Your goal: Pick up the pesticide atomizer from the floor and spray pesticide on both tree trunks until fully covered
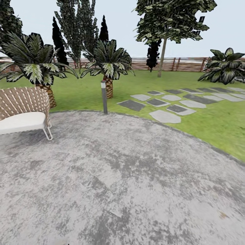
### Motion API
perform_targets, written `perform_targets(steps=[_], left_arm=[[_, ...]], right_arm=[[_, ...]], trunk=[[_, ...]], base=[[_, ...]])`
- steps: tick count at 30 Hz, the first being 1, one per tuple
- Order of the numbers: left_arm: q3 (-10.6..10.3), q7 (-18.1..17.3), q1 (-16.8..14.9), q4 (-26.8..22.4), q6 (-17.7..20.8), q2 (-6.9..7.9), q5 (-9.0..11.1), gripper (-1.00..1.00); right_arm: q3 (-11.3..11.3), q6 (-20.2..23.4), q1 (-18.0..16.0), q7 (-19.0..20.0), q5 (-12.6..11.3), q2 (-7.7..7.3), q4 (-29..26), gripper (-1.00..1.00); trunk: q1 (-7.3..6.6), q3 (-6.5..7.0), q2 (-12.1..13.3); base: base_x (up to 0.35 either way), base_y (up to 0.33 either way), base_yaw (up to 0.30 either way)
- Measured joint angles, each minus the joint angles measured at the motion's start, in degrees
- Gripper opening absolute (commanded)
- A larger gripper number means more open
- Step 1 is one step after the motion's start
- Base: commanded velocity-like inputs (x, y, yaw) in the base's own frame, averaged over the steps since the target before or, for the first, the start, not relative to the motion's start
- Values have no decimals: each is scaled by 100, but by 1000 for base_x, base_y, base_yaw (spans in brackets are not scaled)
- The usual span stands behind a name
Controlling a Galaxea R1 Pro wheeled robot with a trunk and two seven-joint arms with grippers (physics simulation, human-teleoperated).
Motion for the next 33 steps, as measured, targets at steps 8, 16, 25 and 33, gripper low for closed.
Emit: perform_targets(steps=[8,16,25,33], left_arm=[[0,0,0,2,0,0,0,100],[0,0,0,0,0,3,5,100],[1,0,0,3,1,7,8,100],[2,0,0,7,1,9,15,100]], right_arm=[[0,0,0,0,0,-1,-8,100],[0,0,1,0,0,-2,-8,100],[1,0,0,0,0,-1,-7,100],[1,0,0,0,0,6,-4,100]], trunk=[[0,47,0],[0,93,0],[0,146,0],[0,193,0]], base=[[340,-123,192],[340,-123,193],[340,-47,193],[340,-1,193]])
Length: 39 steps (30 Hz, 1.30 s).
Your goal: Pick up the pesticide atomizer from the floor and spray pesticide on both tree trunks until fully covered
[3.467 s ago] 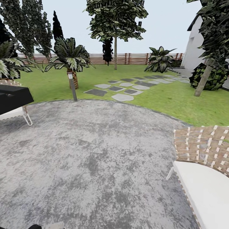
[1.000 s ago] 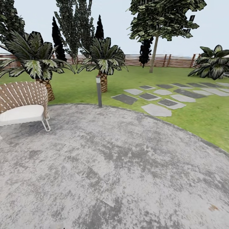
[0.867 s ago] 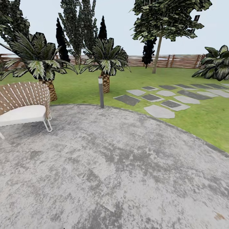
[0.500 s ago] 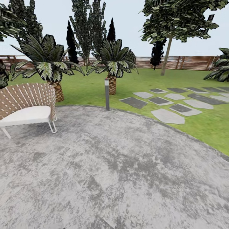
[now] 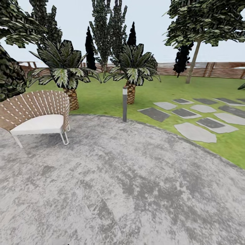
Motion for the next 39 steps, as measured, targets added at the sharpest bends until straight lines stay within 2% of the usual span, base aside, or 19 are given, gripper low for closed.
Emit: perform_targets(steps=[22,39], left_arm=[[0,0,0,0,0,9,1,100],[7,3,0,-2,1,44,9,100]], right_arm=[[9,0,0,0,0,10,6,100],[10,0,0,0,0,10,6,100]], trunk=[[0,129,0],[0,228,0]], base=[[340,2,193],[340,95,193]])
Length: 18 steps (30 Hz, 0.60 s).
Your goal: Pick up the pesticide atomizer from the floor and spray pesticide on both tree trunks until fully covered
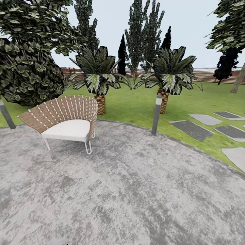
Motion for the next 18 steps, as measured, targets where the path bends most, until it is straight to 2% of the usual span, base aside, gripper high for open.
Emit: perform_targets(steps=[18], left_arm=[[0,3,0,0,-4,0,0,100]], right_arm=[[-1,0,0,0,0,0,-1,100]], trunk=[[0,105,0]], base=[[340,14,193]])
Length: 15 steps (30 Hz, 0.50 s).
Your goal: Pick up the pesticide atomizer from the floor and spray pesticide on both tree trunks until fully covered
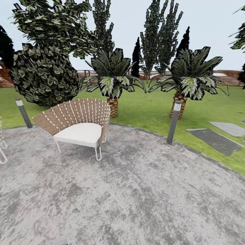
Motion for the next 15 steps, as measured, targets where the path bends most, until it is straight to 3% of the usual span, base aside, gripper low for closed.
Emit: perform_targets(steps=[15], left_arm=[[3,2,0,2,3,1,0,100]], right_arm=[[0,0,0,0,0,0,0,100]], trunk=[[0,88,0]], base=[[340,0,193]])
